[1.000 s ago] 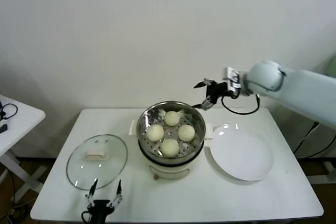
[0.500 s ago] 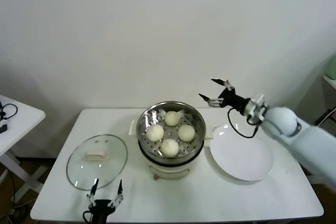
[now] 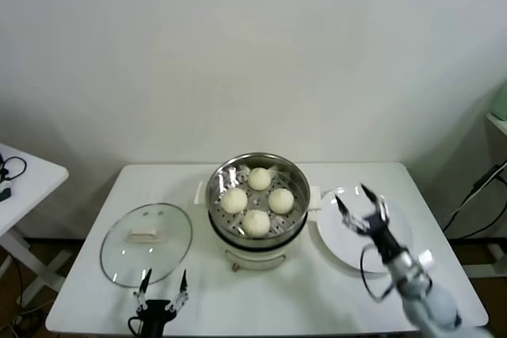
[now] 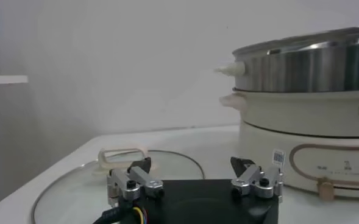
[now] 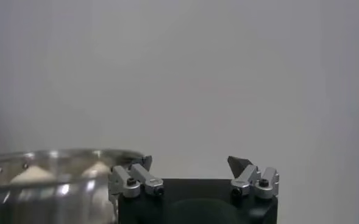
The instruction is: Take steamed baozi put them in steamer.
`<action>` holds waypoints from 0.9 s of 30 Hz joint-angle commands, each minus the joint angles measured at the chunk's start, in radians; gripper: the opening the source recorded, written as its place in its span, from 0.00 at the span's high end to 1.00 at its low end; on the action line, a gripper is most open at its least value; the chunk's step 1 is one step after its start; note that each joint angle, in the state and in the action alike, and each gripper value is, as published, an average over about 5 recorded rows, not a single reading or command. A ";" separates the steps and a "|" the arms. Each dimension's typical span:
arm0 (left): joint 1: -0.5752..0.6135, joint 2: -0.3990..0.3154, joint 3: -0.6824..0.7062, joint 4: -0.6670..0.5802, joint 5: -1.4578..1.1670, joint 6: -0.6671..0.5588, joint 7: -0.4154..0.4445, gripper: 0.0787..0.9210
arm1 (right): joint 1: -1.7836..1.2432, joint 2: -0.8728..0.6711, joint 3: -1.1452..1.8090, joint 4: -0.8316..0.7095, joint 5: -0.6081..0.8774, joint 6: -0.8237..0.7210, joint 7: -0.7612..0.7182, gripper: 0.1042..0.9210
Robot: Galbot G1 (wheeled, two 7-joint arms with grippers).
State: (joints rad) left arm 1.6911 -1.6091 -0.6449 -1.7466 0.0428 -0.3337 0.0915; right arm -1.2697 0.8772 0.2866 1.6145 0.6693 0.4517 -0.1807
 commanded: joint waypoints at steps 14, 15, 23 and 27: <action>0.004 -0.021 0.013 -0.041 0.002 0.013 0.002 0.12 | -0.452 0.303 0.117 0.018 -0.055 0.261 0.022 0.12; 0.005 -0.022 0.014 -0.044 0.002 0.014 0.003 0.12 | -0.451 0.304 0.116 0.019 -0.055 0.260 0.023 0.12; 0.017 -0.027 0.020 -0.063 0.005 0.012 0.004 0.12 | -0.449 0.305 0.109 0.022 -0.062 0.254 0.028 0.12; 0.023 -0.028 0.020 -0.068 0.007 0.010 0.004 0.12 | -0.450 0.305 0.105 0.023 -0.065 0.252 0.032 0.12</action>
State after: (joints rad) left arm 1.7096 -1.6091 -0.6247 -1.8066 0.0481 -0.3212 0.0947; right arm -1.6879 1.1550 0.3873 1.6348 0.6102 0.6833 -0.1527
